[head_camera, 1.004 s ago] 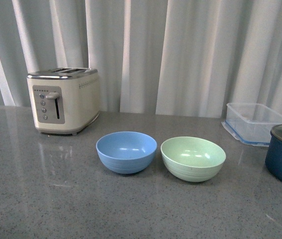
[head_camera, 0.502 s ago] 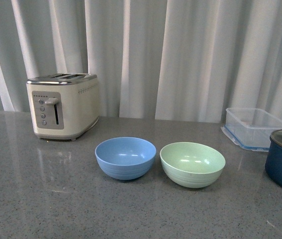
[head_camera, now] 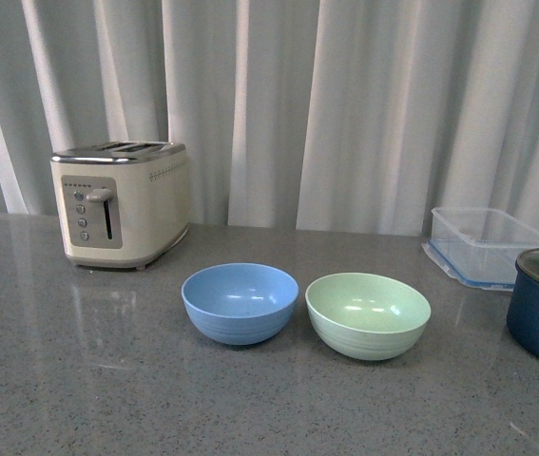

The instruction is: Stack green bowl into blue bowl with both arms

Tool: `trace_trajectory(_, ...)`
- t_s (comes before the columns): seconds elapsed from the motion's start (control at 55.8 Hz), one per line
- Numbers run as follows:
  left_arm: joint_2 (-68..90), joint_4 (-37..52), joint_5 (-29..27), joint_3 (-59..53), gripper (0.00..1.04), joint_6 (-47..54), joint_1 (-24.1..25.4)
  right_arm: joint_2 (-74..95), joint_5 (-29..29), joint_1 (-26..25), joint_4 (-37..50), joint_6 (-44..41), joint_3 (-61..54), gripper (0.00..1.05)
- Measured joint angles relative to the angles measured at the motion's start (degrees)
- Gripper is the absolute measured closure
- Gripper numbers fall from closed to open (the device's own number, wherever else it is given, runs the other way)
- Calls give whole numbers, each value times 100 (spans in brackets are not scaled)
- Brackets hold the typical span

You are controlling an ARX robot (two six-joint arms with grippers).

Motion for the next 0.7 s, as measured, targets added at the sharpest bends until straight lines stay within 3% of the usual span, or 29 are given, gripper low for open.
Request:
trace_trajectory(0.197, -358, -37, -2, -197, 101, 2, 2, 0, 0, 0, 0, 0, 0, 10)
trace_trajectory(0.699, -1711, -1329, 2, -201, 101, 4, 2, 0, 0, 0, 0, 0, 0, 10)
